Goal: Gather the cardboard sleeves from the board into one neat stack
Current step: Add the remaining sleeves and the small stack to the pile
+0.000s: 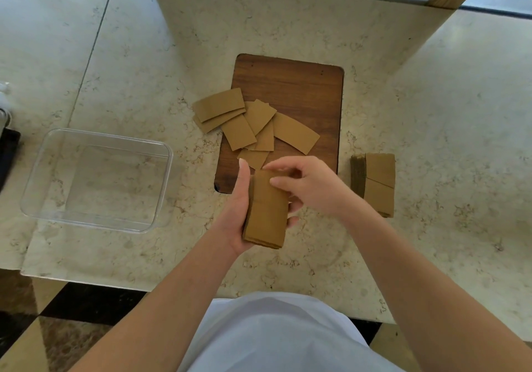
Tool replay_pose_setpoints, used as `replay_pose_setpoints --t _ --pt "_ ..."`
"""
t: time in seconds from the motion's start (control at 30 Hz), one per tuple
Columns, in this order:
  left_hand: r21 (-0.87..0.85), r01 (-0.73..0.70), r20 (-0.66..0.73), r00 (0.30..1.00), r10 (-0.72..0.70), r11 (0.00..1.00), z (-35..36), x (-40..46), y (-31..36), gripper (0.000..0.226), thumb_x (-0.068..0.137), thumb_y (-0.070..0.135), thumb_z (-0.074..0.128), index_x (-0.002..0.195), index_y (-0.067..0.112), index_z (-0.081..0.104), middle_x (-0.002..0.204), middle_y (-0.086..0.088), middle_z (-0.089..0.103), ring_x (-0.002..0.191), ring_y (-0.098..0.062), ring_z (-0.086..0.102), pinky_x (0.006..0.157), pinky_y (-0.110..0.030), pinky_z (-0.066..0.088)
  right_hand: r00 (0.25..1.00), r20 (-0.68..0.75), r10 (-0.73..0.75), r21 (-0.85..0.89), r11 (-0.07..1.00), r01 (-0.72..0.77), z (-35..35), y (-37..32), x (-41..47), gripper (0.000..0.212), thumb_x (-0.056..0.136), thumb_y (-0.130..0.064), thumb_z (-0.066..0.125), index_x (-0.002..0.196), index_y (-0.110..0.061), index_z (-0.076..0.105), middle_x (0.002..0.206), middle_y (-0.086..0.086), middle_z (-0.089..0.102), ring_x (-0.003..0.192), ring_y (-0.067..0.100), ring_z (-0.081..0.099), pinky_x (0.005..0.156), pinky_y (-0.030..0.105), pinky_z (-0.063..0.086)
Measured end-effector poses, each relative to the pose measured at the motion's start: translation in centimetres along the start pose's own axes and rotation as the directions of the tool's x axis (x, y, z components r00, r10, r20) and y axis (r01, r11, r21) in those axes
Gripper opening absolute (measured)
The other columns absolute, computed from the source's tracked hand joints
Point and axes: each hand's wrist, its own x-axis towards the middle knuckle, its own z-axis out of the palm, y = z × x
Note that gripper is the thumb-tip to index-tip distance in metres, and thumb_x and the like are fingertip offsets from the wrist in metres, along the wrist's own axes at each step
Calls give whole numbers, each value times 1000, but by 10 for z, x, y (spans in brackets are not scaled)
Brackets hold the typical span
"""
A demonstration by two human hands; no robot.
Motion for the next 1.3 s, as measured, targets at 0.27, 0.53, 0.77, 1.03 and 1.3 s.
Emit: replay_pose_setpoints --t 0.27,0.53,0.77,1.03,1.3 --pt "-85 -94 -133 988 82 992 2 20 22 47 92 64 62 113 23 66 90 -11 63 68 -21 59 59 -31 51 878 -479 10 -294 940 -171 -22 31 76 44 92 -37 71 131 -21 59 129 1 57 118 19 54 91 28 44" --pt "-226 -112 -223 973 61 968 -7 37 28 65 88 79 49 111 22 70 98 -18 70 76 -30 69 63 -38 57 855 -519 6 -570 742 -352 -27 48 123 68 78 -49 81 133 -20 54 131 6 56 125 31 47 102 48 39" --pt "-178 -81 -268 963 31 981 -6 38 29 47 96 61 60 117 20 70 95 -18 70 75 -31 69 63 -39 57 922 -312 228 -232 923 -307 -40 38 97 24 90 -34 67 92 -10 70 80 3 65 78 25 62 55 28 41" --pt "-160 -32 -244 970 -8 987 8 33 17 48 96 60 61 116 17 66 97 -19 68 75 -32 70 65 -39 58 777 -506 -375 -413 896 164 -8 19 9 10 91 -23 75 96 -18 82 76 -3 57 69 10 51 61 28 47" --pt "-42 -48 -161 986 41 998 21 21 6 64 89 53 70 134 9 67 119 -21 73 93 -32 75 72 -42 62 688 -356 -632 -599 719 351 7 44 -25 33 85 2 77 116 -9 77 119 12 72 107 30 67 90 39 58"
